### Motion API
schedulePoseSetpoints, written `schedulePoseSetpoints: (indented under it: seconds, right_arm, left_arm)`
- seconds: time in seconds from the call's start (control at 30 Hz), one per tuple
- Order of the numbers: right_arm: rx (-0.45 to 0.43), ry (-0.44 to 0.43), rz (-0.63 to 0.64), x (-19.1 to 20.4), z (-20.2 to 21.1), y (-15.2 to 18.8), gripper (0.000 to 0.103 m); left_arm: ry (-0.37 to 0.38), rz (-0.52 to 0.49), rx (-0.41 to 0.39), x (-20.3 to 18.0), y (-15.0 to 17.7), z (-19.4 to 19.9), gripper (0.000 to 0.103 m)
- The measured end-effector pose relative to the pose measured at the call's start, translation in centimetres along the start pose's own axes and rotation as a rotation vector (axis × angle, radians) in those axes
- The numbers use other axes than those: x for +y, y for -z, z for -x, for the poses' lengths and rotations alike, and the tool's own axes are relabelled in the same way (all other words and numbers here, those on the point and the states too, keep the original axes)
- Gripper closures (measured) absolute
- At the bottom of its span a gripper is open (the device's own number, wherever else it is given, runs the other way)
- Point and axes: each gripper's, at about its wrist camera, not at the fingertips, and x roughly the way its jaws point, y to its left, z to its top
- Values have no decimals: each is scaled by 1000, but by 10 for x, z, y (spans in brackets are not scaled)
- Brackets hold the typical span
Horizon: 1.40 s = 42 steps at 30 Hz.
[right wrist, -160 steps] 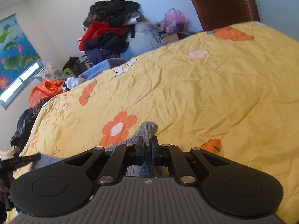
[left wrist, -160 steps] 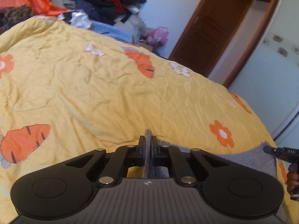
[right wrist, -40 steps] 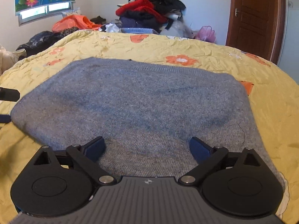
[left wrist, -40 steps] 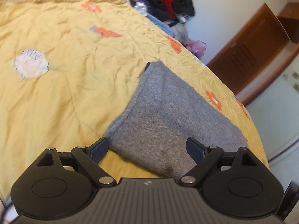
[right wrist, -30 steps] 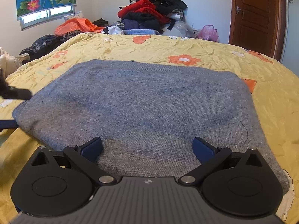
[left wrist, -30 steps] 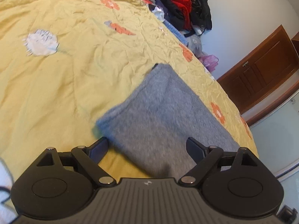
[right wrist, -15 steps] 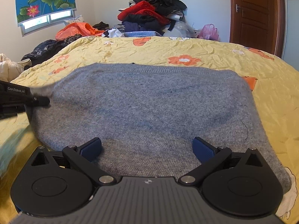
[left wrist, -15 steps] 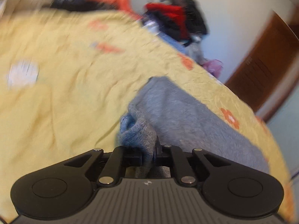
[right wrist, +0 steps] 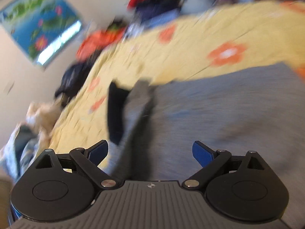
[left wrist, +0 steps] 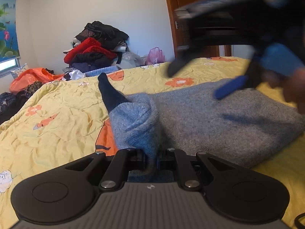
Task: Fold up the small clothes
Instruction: 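Lift the held edge with the left tool while the right tool grasps the navy band, then hold both grasped edges and fold them over the sweater body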
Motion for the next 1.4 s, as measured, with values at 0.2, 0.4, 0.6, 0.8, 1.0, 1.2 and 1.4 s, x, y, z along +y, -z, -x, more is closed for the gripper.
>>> schedulePoseSetpoints:
  seconds: [0.2,0.4,0.6,0.8,1.0,1.2,1.4]
  right_arm:
    - [153,59,141,64,-83,-33,26]
    - [211,232,301,90,-123,-39,49]
    - [219,248,325,85,-124,-47,59]
    - [183,198,365,79,-107,-54,79]
    - [95,65,315,29,-34,-74,80]
    - [55,120,266,-60,35,-80,83]
    - [28,164,119,-140,57,-58,83]
  left_arm:
    - [5,10,-12,2,3,3,94]
    - [28,10,-18,3,4,4,94]
    - [43,10,-19,6,5,4,94]
    - [70,-2,-20,6,3,12,94]
    - [173,-20,-89,-14,-31,31,95]
    - [331,-120,-115,-85,-50,19,95]
    - [465,-220,-29,-159,-40,2,95]
